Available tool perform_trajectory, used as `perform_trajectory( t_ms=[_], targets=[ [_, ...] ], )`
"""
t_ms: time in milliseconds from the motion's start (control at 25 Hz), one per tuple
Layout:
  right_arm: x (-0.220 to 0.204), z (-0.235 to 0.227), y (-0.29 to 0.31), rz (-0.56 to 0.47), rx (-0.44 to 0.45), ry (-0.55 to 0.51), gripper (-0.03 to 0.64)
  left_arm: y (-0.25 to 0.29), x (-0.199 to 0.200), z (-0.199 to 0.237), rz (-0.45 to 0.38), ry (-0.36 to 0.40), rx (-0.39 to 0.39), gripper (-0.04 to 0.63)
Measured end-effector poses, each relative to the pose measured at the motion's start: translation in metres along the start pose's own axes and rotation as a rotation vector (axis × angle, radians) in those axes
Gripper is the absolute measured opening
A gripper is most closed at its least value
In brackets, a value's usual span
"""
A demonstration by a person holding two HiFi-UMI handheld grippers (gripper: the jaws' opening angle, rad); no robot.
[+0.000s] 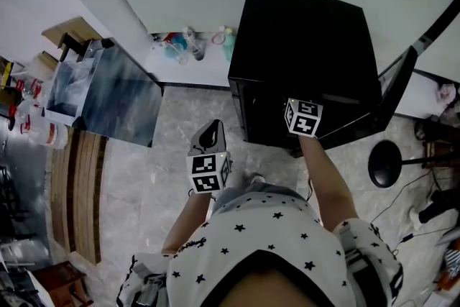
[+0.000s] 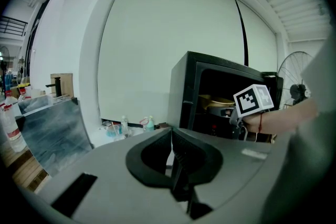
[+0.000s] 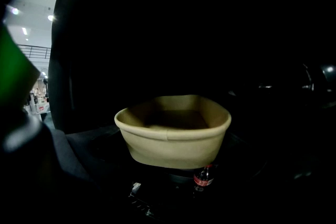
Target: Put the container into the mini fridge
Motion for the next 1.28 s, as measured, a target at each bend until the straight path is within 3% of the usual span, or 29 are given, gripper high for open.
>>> perform_trajectory(
  t_ms=[680, 960, 1280],
  targets=[
    [-0.005, 0.005, -0.024, -0.005, 0.012, -0.033, 0.526, -0.035, -0.005, 0.008, -0.028, 0.011, 0.010, 0.014],
    [-0.013, 0.016, -0.060, 0.018, 0.019, 0.000, 0.525, -0.056, -0.011, 0.008, -0.024, 0.000, -0.001, 0.014],
    [-0.002, 0.037, -0.126, -0.029, 0.071, 0.018, 0.500, -0.085, -0.020, -0.005, -0.034, -0.018, -0.055, 0.014]
  ],
)
Point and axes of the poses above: the fingertips, and each gripper's own axes: y forward along the fingers, z to its left, x out of its top, the point moved 7 cm from there along -y, backward along the fingers, and after that the axes turned 8 degrees about -z, right-handed, at the moved point
